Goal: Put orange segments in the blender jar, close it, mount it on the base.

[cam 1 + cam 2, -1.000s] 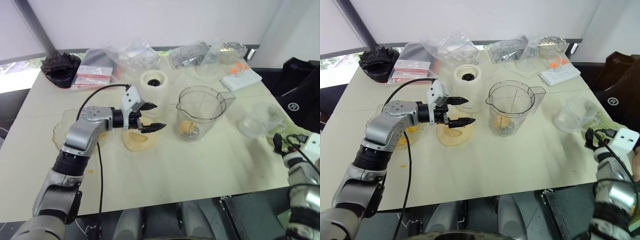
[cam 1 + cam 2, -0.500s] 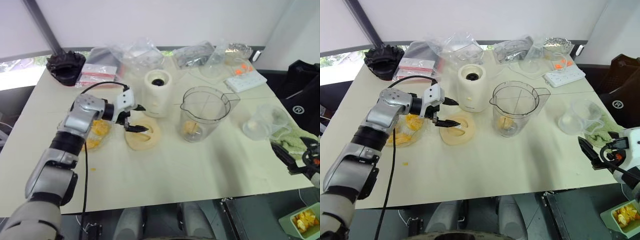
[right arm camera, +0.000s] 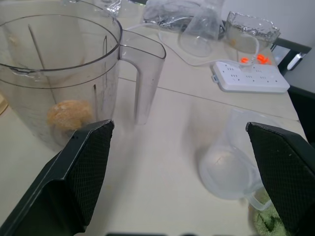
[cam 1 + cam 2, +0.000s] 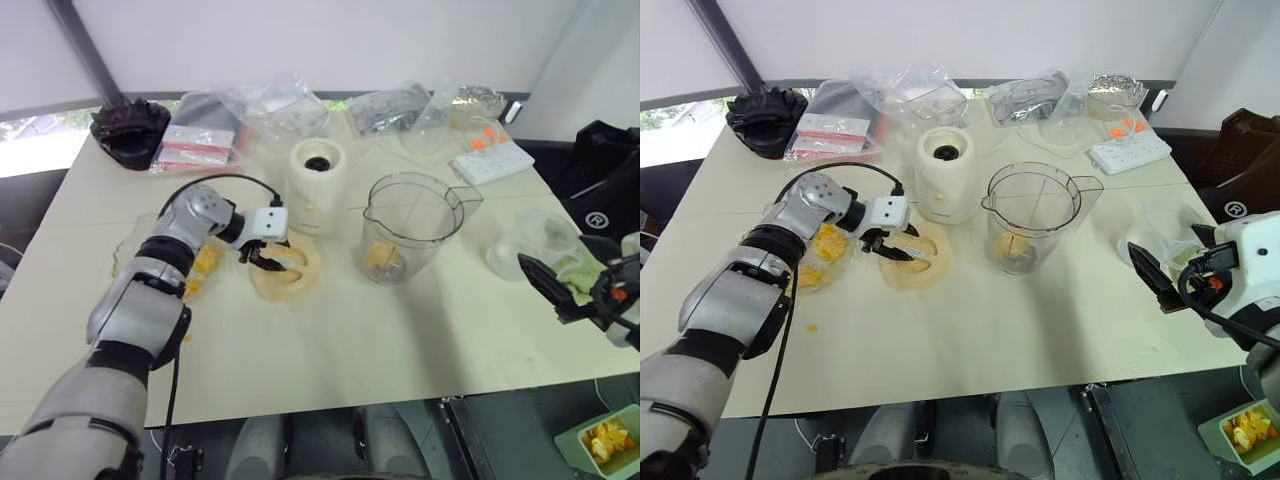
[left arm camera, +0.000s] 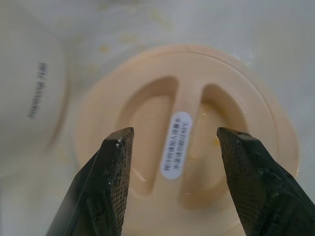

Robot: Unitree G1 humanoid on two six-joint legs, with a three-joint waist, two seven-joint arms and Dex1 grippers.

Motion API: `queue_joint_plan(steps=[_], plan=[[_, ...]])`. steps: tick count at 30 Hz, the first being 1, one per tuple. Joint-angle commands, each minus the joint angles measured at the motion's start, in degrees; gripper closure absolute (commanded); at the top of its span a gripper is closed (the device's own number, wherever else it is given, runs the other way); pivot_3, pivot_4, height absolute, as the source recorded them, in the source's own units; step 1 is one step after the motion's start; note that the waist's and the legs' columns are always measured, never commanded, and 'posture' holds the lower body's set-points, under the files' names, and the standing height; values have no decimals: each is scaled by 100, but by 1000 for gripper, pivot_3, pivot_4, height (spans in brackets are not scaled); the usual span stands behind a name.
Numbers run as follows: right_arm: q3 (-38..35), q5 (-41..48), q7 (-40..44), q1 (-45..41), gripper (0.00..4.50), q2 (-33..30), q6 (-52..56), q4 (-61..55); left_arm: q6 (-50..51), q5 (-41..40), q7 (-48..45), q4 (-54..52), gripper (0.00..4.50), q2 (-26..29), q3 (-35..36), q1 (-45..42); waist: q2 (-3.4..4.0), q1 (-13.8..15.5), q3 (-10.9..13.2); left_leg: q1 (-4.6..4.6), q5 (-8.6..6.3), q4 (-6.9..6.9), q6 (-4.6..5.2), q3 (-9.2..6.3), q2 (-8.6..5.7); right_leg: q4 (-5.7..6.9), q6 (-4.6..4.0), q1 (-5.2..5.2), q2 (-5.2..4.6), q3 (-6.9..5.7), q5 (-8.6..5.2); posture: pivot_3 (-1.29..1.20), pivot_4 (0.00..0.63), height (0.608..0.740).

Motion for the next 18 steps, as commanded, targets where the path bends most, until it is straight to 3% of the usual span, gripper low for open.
queue_joint_plan(steps=[1, 12, 15, 18], plan=[[-162, 128, -98, -91, 0, -131, 16, -229, -266, 278, 133, 167, 1705, -47, -41, -217, 0, 1, 0, 1, 0, 0, 0, 0, 1, 2, 0, 0, 0, 0, 0, 0, 150, 740], [152, 130, -321, -299, 0, -177, 8, -214, -68, 1210, 1167, 747, 1705, -525, -341, -271, -4, 21, -10, 9, 0, 2, 0, 1, -1, 3, 2, 8, -1, 1, 1, 0, 150, 740], [191, 96, -309, -414, 0, -256, -1, -91, 172, 1212, 1169, 822, 2583, -652, -263, -283, -1, 36, -16, 15, 0, 4, 0, 0, 0, 3, 2, 15, -1, 0, 1, 0, 150, 740], [289, -8, -302, -476, 0, -238, -23, 5, 221, 1231, 1150, 839, 4065, -670, -218, -278, -2, 100, -24, 19, 0, 10, 0, 0, 1, 4, 0, 22, 0, 0, 1, 0, 150, 740]])
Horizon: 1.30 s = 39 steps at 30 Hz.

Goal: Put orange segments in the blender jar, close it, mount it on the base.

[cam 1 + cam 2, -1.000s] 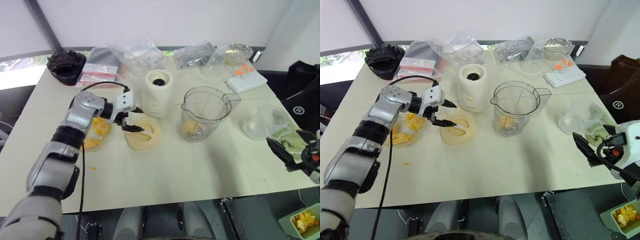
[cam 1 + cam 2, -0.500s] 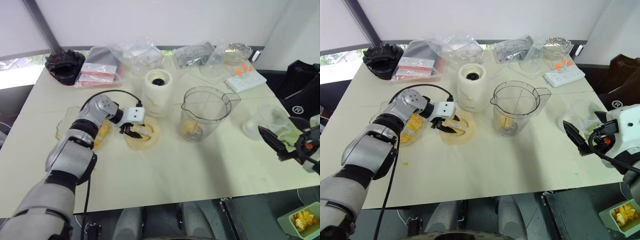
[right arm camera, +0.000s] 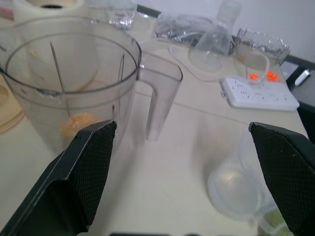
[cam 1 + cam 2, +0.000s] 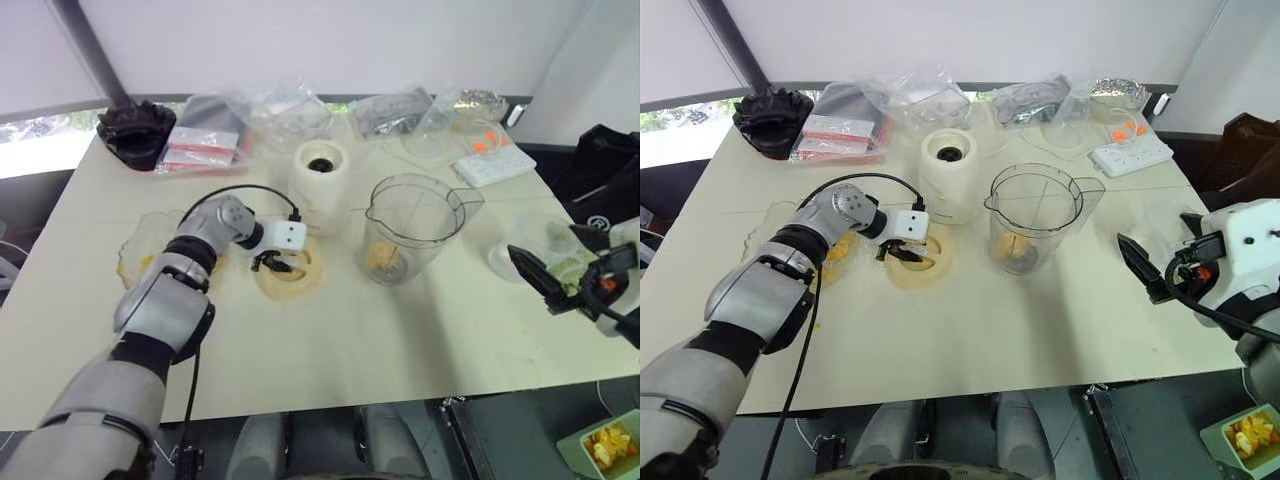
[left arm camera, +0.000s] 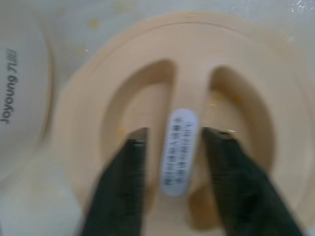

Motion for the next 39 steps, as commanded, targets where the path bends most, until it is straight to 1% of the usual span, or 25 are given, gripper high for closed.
queue_joint_plan(steps=[1, 5, 9, 15, 18, 22, 23, 28, 30, 35, 39], plan=[[90, -162, -15, -58, 0, -65, -86, 75, 183, 94, 45, 121, 4278, -15, 33, 59, 0, 30, -7, 2, 0, 0, 0, 0, 1, 0, -1, 2, 0, 0, 0, 0, 150, 740], [451, -597, 73, -37, 0, -33, -283, 377, 447, -156, -127, 108, 4270, -23, 373, -9, -1, 31, -8, 1, 0, 1, 0, 3, 2, 0, -3, 1, 1, 0, 1, 0, 150, 740], [964, -1191, 289, -21, 0, 42, -711, 855, 731, -624, -453, 1, 4270, 13, 894, -152, -5, 30, -5, -10, 0, 0, 0, 2, -2, 0, -2, -11, 3, -1, 1, 0, 150, 740], [1743, -1848, 402, -555, 0, 303, -1361, 1762, 1035, -1337, -1270, -413, 4270, 226, 1584, -272, -10, 14, 1, -14, -1, -1, 1, 2, -2, 2, -1, -18, 7, 0, 2, 0, 150, 740], [2203, -2172, 570, -923, 0, 451, -1770, 2307, 1309, -1696, -1637, -909, 4270, 377, 1837, -225, -9, 4, 1, -12, 0, -2, 1, 1, -1, 6, -1, -18, 9, 0, 2, 0, 150, 740], [2654, -2517, 784, -1474, 0, 754, -2388, 3113, 1754, -1989, -1780, -1772, 4270, 568, 1973, 33, -8, -28, 2, -12, 0, -3, 1, 0, 0, 8, 1, -19, 13, 0, 3, 0, 150, 740], [2716, -2594, 840, -1559, 0, 799, -2521, 3269, 1859, -2038, -1798, -1986, 4270, 604, 1969, 118, -5, -48, 1, -11, 0, -3, 1, -1, 0, 10, 13, -19, 13, 0, 9, 0, 150, 740], [2881, -2784, 1153, -1941, 0, 1064, -3160, 4073, 2228, -2237, -1649, -3049, 4270, 818, 1970, 528, -5, -103, 2, -11, 0, -6, 1, -4, 0, 11, 19, -19, 13, 0, 11, 0, 150, 740], [2856, -2696, 1404, -2206, 0, 1182, -3399, 4513, 2517, -2366, -1468, -3611, 4270, 885, 2067, 641, -6, -110, 3, -11, 0, -6, 1, -5, 0, 12, 19, -19, 14, 0, 12, 0, 150, 740], [2920, -2669, 1765, -2668, 0, 1323, -3546, 5067, 2903, -2574, -1150, -4611, 4270, 1124, 2130, 905, -2, -122, 4, -7, 0, -5, 1, -5, 2, 19, 19, -19, 15, 2, 12, 0, 150, 740], [3046, -2707, 1948, -2967, 0, 1428, -3578, 5420, 3235, -2766, -967, -5061, 4270, 1271, 2206, 976, -2, -130, 4, -3, 0, -8, 1, -7, 4, 24, 20, -19, 22, 1, 13, 0, 150, 740]])
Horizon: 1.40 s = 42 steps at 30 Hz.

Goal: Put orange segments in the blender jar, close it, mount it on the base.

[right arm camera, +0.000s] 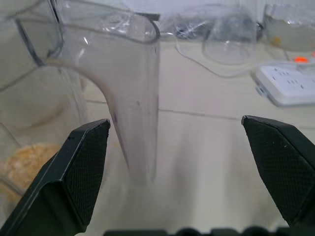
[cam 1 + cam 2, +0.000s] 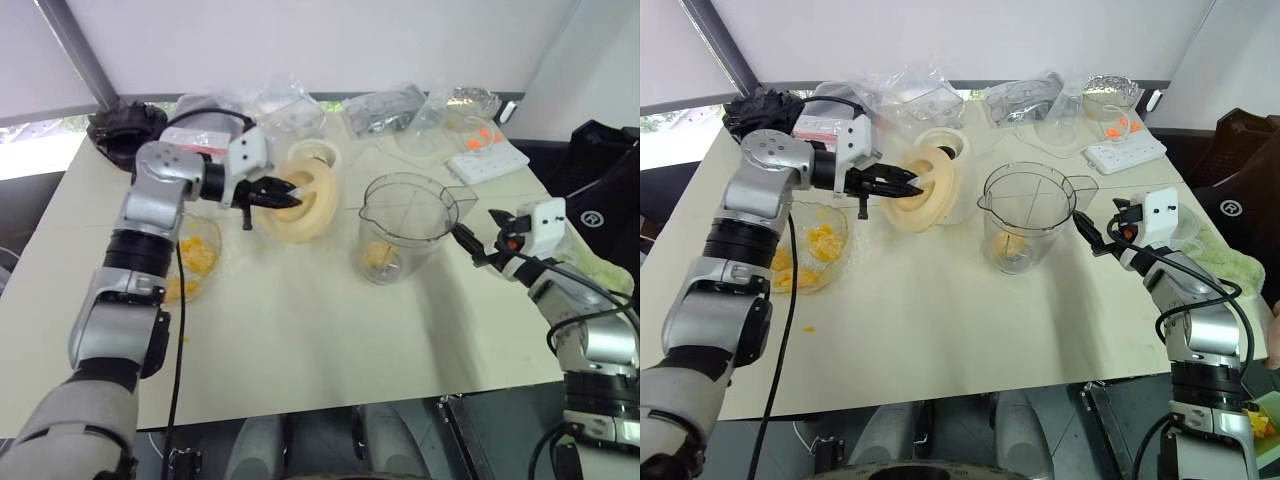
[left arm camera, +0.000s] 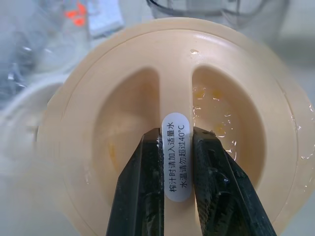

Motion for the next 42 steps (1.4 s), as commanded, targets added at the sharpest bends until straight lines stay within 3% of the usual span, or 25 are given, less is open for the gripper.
queue_joint_plan(steps=[1, 12, 17, 21, 31, 38, 42], plan=[[85, -53, 153, -267, 0, 80, -182, 244, 221, -255, 181, -481, 4270, 139, 183, 7, 0, -1, 0, 0, 0, 0, 0, 0, 0, 1, 0, 0, 1, 0, 0, 0, 150, 740], [266, -413, 217, -1111, 0, 359, -848, 1568, 665, -594, 417, -1033, 4270, 365, 201, 63, 1, -9, 1, 0, 0, 0, 0, 1, -1, 1, 0, -1, 1, 0, 1, 0, 150, 740], [321, -491, 243, -1276, 2308, 494, -962, 1782, 803, -792, 446, -1036, 4270, 452, 261, -154, 2, -16, 1, 1, 0, -1, -1, 1, 0, 7, 1, -3, 1, 0, 1, 0, 150, 740], [368, -471, 114, -1255, 2308, 656, -822, 1583, 815, -857, 483, -777, 4270, 416, 244, -529, 2, 4, 2, 0, 1, 1, -1, 0, -1, 8, 1, -3, 1, 0, 1, 0, 150, 740], [880, -928, -1289, -733, 2308, 1819, -415, 26, 930, -986, 549, -291, 4270, -114, 104, -1468, 3, -76, 2, 2, 1, -2, -1, -1, -1, 40, 1, -20, 5, 1, 0, 0, 150, 740], [707, -907, -1546, -749, 2308, 1867, -238, -165, 846, -1009, 477, -301, 4270, -265, 38, -1497, 4, -155, 3, 5, 1, 0, -2, -3, -1, 75, -1, -31, 7, 4, -2, 0, 150, 740], [536, -867, -1584, -733, 3437, 1768, -185, -200, 909, -1071, 427, -324, 4270, -307, 49, -1500, 10, -151, 7, 1, 1, 0, -2, -4, -1, 74, -1, -36, 7, 4, -2, 0, 150, 740]])
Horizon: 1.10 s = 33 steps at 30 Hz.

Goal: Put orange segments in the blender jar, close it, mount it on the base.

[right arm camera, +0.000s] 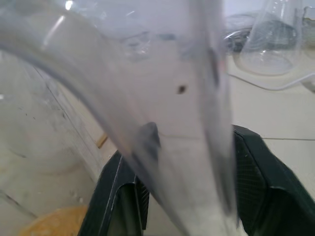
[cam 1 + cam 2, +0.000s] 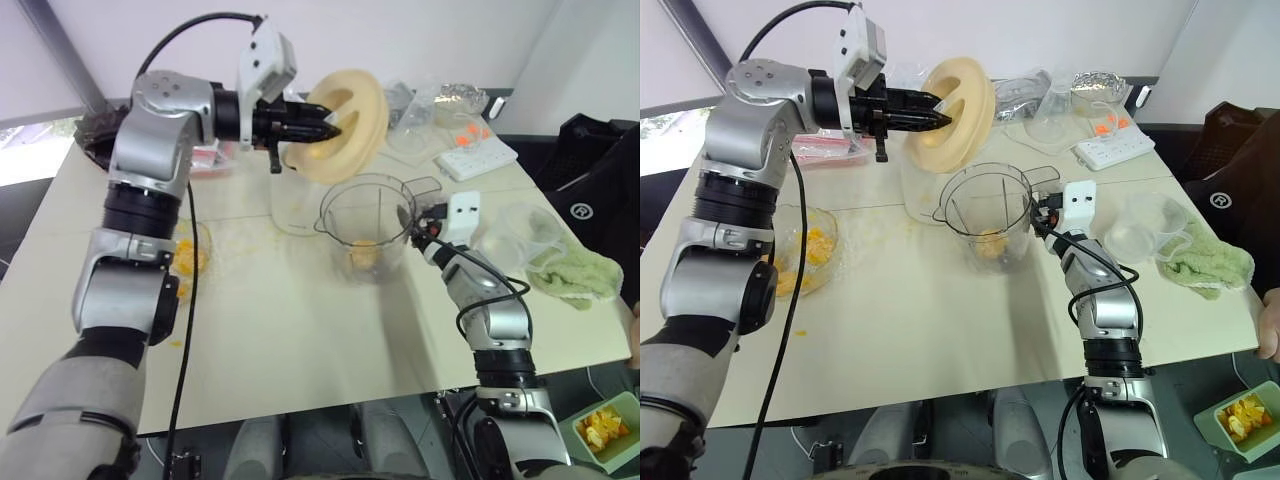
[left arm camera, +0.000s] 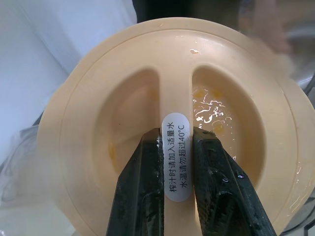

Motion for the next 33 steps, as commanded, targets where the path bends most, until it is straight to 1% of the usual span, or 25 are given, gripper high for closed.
queue_joint_plan(steps=[1, 7, 11, 17, 21, 25, 29, 33], plan=[[-215, 142, -37, -117, 3612, -36, -28, -344, 27, -137, -54, -147, 4270, 18, 82, -220, 7, 1, 4, -4, 0, 0, 0, 2, 0, 0, 0, -4, 0, 2, 0, 0, 150, 740], [-243, 177, -148, -117, 3600, 23, 91, -472, 278, -228, -279, -319, 4270, -24, -14, -174, 7, -1, 6, -5, 0, -1, 0, 3, -1, 0, 0, -8, 0, 3, 0, 0, 150, 740], [-7, 112, -263, -45, 3600, 216, 124, -856, 458, -316, -460, -558, 4270, -31, -83, -140, 8, -6, 7, -7, 0, -1, 0, 3, -1, 1, 0, -10, 0, 3, 0, 0, 150, 740], [807, -539, -408, -19, 3600, 357, 149, -1321, 798, -455, -708, -768, 4270, -24, -198, -242, 11, -3, 9, -8, 0, -1, 0, 3, 0, 5, 0, -14, 1, 4, 0, 0, 150, 740], [1086, -791, -347, -13, 3600, 402, 113, -1296, 830, -368, -883, -856, 4270, 24, -353, -240, 10, -3, 9, -8, 0, -1, 0, 3, 0, 4, 0, -14, 1, 4, -1, 0, 150, 740], [1259, -807, -196, 46, 3600, 465, 241, -1288, 750, -299, -1021, -860, 4270, 101, -461, -276, 10, 0, 9, -10, 0, -1, 0, 3, 0, 2, 0, -15, 1, 4, -1, 0, 150, 740], [1425, -801, -58, 123, 3600, 503, 348, -1256, 806, -324, -1183, -865, 4270, 181, -436, -402, 10, -1, 10, -10, 0, -1, 0, 3, 0, 3, 0, -16, 1, 4, -1, 0, 150, 740], [1517, -775, 93, 129, 3600, 523, 560, -1222, 833, -396, -1398, -911, 4270, 386, -365, -535, 11, -11, 10, -12, 0, -1, 0, 4, 0, 5, 0, -20, 1, 4, -1, 0, 150, 740]])
